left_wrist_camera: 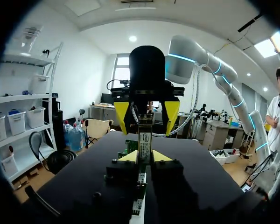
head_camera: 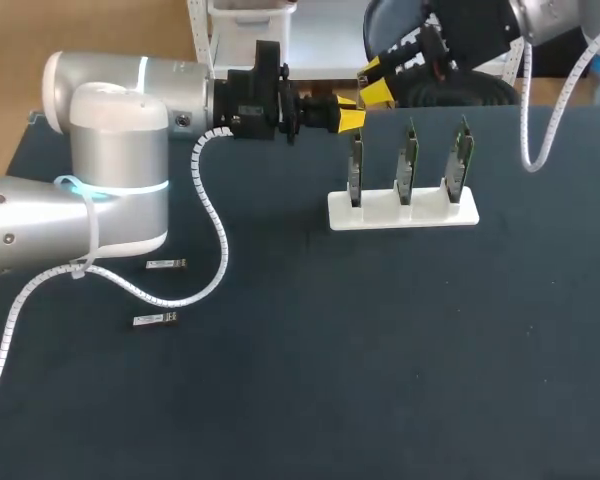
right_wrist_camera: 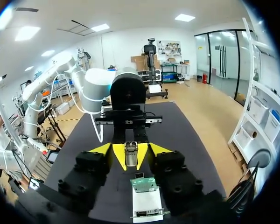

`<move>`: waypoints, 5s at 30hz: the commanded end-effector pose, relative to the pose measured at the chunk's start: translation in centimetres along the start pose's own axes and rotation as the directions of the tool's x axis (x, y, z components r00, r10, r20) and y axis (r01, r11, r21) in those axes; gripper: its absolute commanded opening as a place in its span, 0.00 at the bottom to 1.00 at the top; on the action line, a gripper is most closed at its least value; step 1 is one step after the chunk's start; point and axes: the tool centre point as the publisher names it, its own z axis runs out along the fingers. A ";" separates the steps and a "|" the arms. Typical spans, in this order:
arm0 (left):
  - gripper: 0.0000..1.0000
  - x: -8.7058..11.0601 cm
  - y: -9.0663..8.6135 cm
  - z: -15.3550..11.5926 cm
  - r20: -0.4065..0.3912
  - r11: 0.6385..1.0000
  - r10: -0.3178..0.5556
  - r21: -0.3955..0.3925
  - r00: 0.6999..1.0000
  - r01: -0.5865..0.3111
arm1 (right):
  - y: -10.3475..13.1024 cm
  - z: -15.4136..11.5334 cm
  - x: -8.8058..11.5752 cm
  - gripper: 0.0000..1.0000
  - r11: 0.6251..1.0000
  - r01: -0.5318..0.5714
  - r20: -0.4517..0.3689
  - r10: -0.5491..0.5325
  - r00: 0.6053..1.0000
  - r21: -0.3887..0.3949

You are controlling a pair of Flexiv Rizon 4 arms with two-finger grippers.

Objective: Pick up the optical module with the left hand, and insert it into the network port with the right hand.

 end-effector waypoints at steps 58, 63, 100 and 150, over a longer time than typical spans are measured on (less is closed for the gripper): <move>1.00 5.1 1.0 -1.8 -0.318 1.000 -0.001 -0.014 0.948 -0.004 | 0.9 -0.8 1.2 0.00 0.999 -0.014 -0.007 0.014 1.000 0.030; 1.00 5.5 1.4 -2.2 -0.338 1.000 -0.004 -0.016 0.941 -0.001 | 0.6 -0.9 1.2 0.00 0.999 -0.015 -0.012 0.015 1.000 0.030; 1.00 6.3 2.0 -2.1 -0.383 1.000 0.000 0.005 0.924 0.003 | 0.2 -0.5 1.3 0.00 1.000 0.007 -0.018 -0.006 1.000 0.022; 1.00 6.2 1.9 -1.8 -0.386 1.000 0.001 0.003 0.922 0.000 | -0.6 2.1 3.0 0.00 0.994 0.111 -0.158 -0.106 0.982 0.021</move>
